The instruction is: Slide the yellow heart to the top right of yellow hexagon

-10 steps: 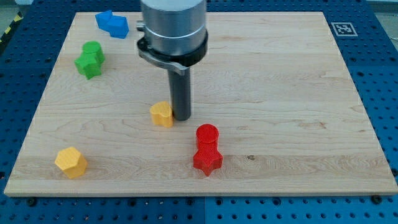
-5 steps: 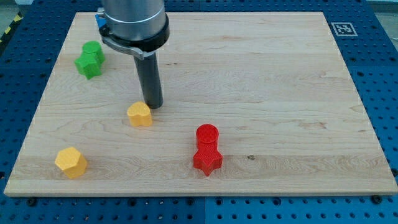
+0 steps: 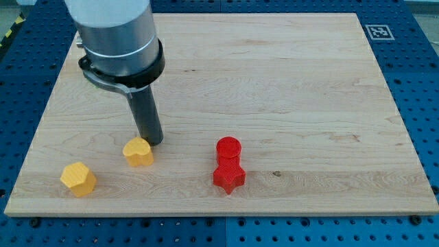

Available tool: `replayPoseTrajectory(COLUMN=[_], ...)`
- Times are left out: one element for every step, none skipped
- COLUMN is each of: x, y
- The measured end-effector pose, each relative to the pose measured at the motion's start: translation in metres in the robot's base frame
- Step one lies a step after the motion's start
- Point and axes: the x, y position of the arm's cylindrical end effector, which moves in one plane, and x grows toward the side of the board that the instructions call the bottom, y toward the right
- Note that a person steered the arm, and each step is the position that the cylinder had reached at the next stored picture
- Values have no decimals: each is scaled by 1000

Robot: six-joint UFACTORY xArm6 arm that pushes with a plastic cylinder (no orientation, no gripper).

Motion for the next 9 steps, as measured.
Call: replayPoseTrajectory(x=[15, 20, 22, 23, 29, 33, 39, 40, 50], y=[0, 0, 0, 1, 2, 3, 15, 15, 15])
